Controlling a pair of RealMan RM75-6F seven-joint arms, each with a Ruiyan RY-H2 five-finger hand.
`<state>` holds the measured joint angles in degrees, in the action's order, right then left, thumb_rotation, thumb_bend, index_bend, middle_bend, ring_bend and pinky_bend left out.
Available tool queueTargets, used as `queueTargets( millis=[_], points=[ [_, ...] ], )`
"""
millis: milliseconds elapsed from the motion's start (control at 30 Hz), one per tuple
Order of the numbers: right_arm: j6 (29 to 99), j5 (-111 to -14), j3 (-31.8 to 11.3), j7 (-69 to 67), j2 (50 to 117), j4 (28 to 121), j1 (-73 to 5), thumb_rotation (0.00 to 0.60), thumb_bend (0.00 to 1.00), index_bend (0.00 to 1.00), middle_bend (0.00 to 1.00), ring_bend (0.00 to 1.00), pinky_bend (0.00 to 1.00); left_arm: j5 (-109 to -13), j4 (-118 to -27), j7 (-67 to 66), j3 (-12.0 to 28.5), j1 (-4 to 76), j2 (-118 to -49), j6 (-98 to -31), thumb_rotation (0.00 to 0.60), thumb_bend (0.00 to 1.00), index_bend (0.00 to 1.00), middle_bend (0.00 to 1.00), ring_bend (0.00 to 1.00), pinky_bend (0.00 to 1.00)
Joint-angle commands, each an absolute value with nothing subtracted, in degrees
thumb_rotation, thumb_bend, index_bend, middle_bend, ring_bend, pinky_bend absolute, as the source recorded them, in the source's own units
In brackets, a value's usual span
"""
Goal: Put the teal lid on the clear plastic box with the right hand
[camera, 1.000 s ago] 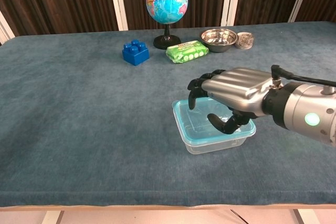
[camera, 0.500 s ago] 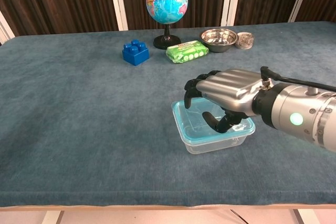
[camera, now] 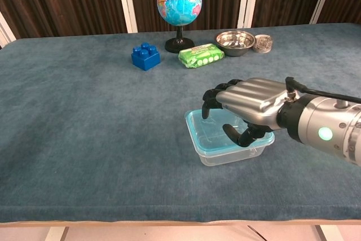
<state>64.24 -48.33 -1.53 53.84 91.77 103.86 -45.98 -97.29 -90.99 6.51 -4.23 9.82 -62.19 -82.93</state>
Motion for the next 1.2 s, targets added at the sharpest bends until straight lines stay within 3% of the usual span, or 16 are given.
queueTargets(
  millis=[33, 300, 767, 1200],
  points=[
    [64.4, -48.4, -1.5, 53.6, 91.8, 103.7, -46.0, 0.6, 0.63, 0.31, 0.05, 0.0, 0.0, -97.2, -91.0, 6.5, -4.2, 9.8, -62.2, -83.0, 0.6, 0.39, 0.0, 0.0, 0.0, 0.0],
    [65.6, -52.5, -1.2, 50.9, 89.7, 105.6, -45.1, 0.6, 0.63, 0.3, 0.05, 0.0, 0.0, -97.3, -90.9, 6.8, -4.2, 9.7, -62.1, -83.2, 0.6, 0.39, 0.0, 0.0, 0.0, 0.0],
    [65.5, -69.9, 7.3, 41.8, 82.3, 109.0, -39.6, 0.6, 0.63, 0.3, 0.05, 0.0, 0.0, -97.4, -91.1, 6.2, -4.2, 9.7, -62.3, -83.2, 0.6, 0.39, 0.0, 0.0, 0.0, 0.0],
    [63.2, -70.8, 6.6, 41.0, 82.8, 107.0, -37.9, 0.6, 0.63, 0.3, 0.05, 0.0, 0.0, -97.5, -91.1, 6.3, -4.3, 9.6, -62.2, -83.2, 0.6, 0.39, 0.0, 0.0, 0.0, 0.0]
  ],
)
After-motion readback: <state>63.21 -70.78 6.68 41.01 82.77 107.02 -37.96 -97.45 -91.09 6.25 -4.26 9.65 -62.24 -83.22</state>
